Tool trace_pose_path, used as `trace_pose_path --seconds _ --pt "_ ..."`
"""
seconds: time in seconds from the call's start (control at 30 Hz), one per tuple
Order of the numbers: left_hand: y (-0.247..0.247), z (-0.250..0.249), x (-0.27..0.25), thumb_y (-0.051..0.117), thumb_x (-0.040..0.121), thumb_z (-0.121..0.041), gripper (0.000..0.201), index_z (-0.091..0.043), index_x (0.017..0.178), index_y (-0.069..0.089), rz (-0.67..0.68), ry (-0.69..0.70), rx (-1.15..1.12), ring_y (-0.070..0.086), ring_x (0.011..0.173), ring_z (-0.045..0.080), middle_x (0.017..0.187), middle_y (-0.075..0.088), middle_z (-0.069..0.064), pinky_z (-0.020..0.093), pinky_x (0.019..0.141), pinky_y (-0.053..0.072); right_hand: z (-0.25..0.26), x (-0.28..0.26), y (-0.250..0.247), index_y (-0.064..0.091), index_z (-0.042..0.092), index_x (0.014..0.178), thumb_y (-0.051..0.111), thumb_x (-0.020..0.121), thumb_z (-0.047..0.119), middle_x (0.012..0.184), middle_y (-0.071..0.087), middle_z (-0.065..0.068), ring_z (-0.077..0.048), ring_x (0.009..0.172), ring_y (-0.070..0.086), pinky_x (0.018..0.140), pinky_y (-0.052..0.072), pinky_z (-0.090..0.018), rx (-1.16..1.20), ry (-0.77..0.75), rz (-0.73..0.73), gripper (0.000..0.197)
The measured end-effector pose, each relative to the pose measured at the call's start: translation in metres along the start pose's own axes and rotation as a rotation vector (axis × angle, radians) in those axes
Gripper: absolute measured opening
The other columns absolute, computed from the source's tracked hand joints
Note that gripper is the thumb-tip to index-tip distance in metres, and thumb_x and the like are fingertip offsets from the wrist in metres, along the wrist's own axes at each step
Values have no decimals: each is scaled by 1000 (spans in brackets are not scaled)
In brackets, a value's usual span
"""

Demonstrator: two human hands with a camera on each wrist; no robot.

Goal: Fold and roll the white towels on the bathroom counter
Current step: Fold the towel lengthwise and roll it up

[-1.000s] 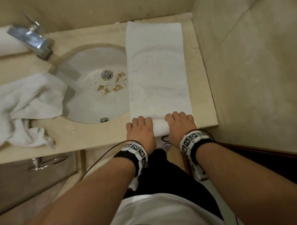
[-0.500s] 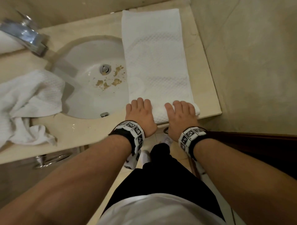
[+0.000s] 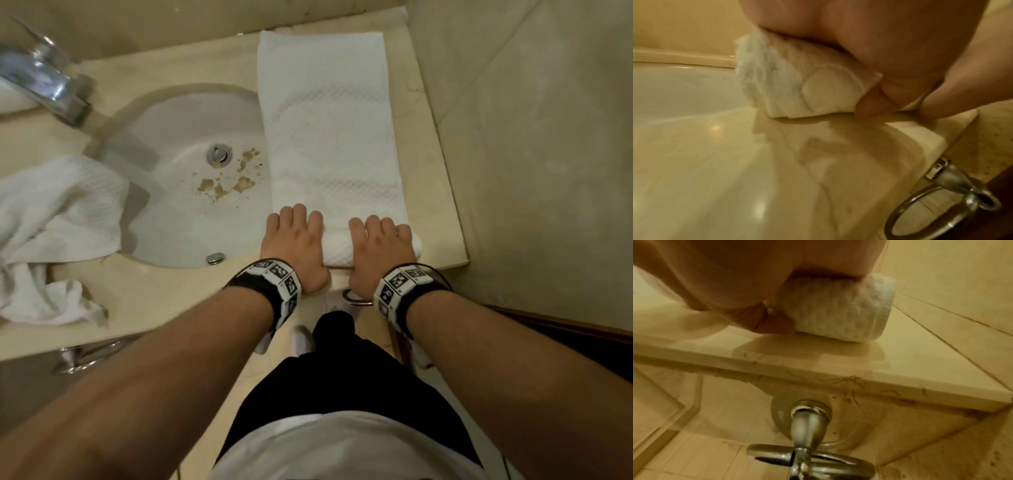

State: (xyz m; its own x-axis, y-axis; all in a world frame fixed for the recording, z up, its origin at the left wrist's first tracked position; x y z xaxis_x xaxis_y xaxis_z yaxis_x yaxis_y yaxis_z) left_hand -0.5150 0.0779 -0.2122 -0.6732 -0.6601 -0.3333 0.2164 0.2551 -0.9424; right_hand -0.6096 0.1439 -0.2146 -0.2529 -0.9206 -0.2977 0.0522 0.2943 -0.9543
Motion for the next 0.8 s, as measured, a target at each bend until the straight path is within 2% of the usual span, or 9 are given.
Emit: trace_pose_path --seconds 0.1,0.3,0.43,0.53,0.63,0.7,0.8 --pt "0 2 7 59 60 -46 62 -16 110 41 -5 30 -16 41 100 30 110 43 7 43 91 33 -2 2 -2 50 13 107 62 43 25 103 48 -9 -30 89 44 76 33 -41 57 -4 -39 66" --pt "-7 4 12 62 62 -45 59 -16 109 41 15 18 -41 42 100 30 110 44 7 43 89 31 -5 19 -1 39 20 119 63 51 24 111 42 -5 -27 100 41 84 31 -41 -20 -52 146 72" --pt "-10 -8 -19 62 63 -25 48 -11 107 48 -117 -3 -44 43 91 32 103 47 12 46 84 33 -5 30 -2 37 21 115 57 56 28 113 40 -7 -28 102 39 84 29 -42 4 -32 213 63" --pt "-4 -6 -29 60 63 -13 48 -7 110 53 -204 -8 -51 44 89 33 101 49 14 47 83 36 -5 32 -1 39 21 115 56 59 30 113 41 -7 -29 103 40 85 30 -43 -9 -55 223 59" --pt "-1 0 -12 62 58 -13 55 -11 112 50 -132 -55 -34 45 92 33 103 50 13 45 83 35 -6 34 2 38 21 115 57 60 32 114 42 -7 -29 104 40 86 30 -42 1 -70 248 59" --pt "1 1 -1 64 61 -20 57 -15 114 45 -35 -76 -18 46 98 32 108 49 9 45 86 34 -7 35 3 38 20 116 59 63 34 115 42 -7 -29 106 40 87 31 -43 9 -66 266 59" --pt "6 -2 -3 66 63 -26 56 -16 115 45 27 -94 -11 45 101 31 111 49 7 45 86 32 -8 29 5 38 21 115 59 63 35 115 43 -6 -28 105 41 87 32 -42 0 -68 276 58"
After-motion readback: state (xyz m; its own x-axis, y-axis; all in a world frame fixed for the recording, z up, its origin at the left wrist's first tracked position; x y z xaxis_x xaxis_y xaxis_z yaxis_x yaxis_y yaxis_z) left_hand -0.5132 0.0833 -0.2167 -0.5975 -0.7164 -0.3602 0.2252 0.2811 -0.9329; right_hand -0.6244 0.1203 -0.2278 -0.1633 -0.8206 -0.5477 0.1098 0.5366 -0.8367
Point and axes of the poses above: each hand's wrist, its own x-axis towards the middle knuckle, its own y-axis out of the palm, z = x × y, the point moved 10 cm from there along x, towards the middle knuckle
